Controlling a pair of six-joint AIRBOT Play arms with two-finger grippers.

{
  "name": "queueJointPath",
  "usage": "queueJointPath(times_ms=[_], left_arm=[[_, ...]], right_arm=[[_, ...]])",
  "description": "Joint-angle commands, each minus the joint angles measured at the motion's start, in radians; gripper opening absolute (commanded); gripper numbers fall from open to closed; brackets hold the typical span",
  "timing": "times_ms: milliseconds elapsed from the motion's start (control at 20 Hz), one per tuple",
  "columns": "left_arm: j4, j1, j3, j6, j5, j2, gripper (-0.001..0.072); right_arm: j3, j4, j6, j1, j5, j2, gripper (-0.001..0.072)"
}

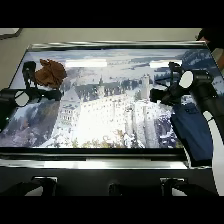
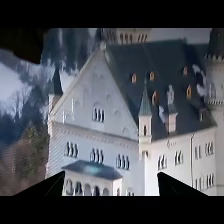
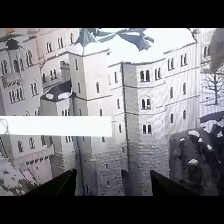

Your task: Fold the shirts.

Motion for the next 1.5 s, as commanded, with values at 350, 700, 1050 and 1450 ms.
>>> queueJointPath(times_ms=[350, 700, 1050, 1450], left_arm=[[-0.364, 0.354, 0.653, -0.312, -0.053, -0.652, 0.072], [-0.63, 0.448, 0.715, -0.312, 0.021, -0.855, 0.072], [-0.758, 0.38, 0.715, -0.182, 0.294, -0.921, 0.0717], [-0.872, 0.391, 0.715, 0.004, 0.15, -0.863, 0.0029]], right_arm=[[0.0, 0.008, 0.027, 0.001, -0.093, -0.001, 0.0548], [0.0, 0.028, 0.06, 0.001, -0.103, -0.001, 0.0548], [0.0, 0.032, 0.06, 0.001, -0.096, -0.001, 0.0548], [0.005, -0.004, 0.031, 0.001, -0.047, 0.003, 0.0549]])
